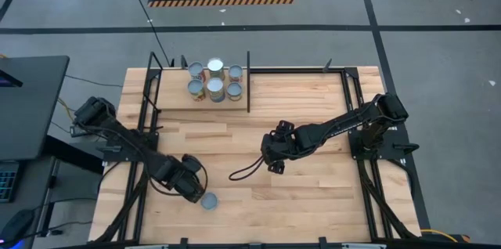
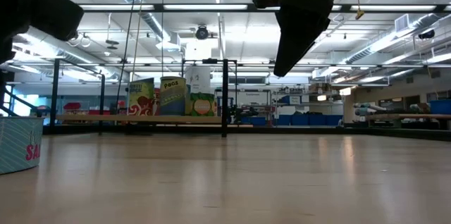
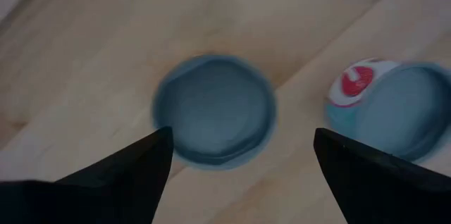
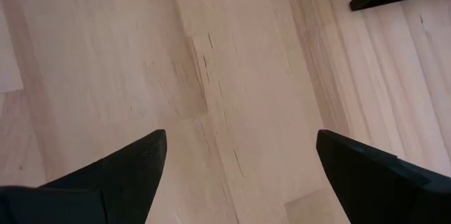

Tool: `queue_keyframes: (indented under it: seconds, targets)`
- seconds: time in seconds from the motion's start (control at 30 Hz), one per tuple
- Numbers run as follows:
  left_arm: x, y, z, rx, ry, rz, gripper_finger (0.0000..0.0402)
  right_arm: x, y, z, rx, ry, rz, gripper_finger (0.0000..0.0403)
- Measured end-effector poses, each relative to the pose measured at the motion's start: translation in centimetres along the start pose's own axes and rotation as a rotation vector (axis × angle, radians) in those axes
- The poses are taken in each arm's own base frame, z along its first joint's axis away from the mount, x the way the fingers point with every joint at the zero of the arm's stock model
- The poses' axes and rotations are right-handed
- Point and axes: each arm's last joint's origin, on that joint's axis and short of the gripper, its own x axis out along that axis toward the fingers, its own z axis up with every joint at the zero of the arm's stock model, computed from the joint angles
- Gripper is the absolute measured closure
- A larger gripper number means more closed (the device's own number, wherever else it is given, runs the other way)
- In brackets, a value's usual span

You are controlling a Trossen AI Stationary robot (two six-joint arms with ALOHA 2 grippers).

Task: Pick and place cans onto a shelf
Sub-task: Put the canned tomatoes on the shelf

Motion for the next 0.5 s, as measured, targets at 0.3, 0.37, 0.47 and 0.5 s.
queue_keyframes:
  seconds: [0.3,0.37,0.47,0.5]
  targets:
    - [0.0,0.9,1.0,-0.001,-0.001,0.085,0.0051,-0.1,0.3,-0.1,-0.015,0.008,0.024,0.0029]
    - [0.1,0.7,1.2,0.041,-0.009,0.060,0.0051,-0.2,0.4,-0.2,-0.021,0.008,0.027,0.0029]
    - [0.1,0.4,1.4,0.026,-0.016,0.034,0.0064,-0.3,0.6,-0.3,-0.028,0.007,0.030,0.0029]
    - [0.1,0.5,1.5,0.011,-0.013,0.035,0.0072,-0.3,0.7,-0.3,-0.031,0.006,0.031,0.0029]
